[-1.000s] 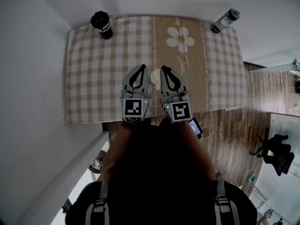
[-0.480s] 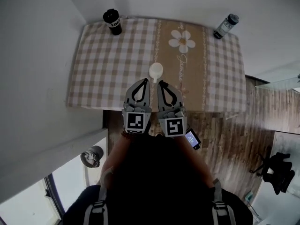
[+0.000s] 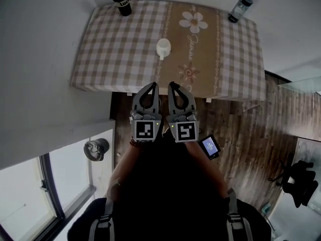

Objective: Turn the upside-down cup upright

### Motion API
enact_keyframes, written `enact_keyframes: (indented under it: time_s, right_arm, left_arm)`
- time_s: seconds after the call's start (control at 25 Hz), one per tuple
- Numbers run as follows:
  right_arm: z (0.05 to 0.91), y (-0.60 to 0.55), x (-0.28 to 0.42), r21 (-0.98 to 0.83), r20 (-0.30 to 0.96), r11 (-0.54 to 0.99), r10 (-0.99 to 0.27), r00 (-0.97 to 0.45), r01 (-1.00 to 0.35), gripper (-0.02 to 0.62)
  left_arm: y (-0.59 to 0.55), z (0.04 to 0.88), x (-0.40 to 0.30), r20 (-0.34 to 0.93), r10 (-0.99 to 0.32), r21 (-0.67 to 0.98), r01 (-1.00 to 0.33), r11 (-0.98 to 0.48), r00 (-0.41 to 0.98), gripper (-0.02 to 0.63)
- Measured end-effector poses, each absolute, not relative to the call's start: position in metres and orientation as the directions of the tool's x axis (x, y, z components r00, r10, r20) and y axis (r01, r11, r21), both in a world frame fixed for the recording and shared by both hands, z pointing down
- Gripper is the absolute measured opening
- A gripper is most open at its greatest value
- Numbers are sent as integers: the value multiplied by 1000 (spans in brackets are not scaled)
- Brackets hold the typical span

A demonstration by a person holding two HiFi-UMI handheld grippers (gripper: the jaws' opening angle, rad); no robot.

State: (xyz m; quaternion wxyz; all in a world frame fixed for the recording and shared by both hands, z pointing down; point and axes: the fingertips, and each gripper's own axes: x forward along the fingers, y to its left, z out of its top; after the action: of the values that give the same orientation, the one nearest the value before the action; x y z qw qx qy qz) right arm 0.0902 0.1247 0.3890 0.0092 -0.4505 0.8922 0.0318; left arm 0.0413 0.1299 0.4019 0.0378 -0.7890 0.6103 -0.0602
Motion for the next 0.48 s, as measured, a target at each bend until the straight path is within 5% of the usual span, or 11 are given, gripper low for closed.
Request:
enact_keyframes:
  time_s: [0.48]
  right_arm:
    - [398, 168, 113, 34, -102, 597, -796, -597, -802, 5]
  left_arm:
    - [175, 407, 62, -43, -969, -175, -957, -233, 243, -5]
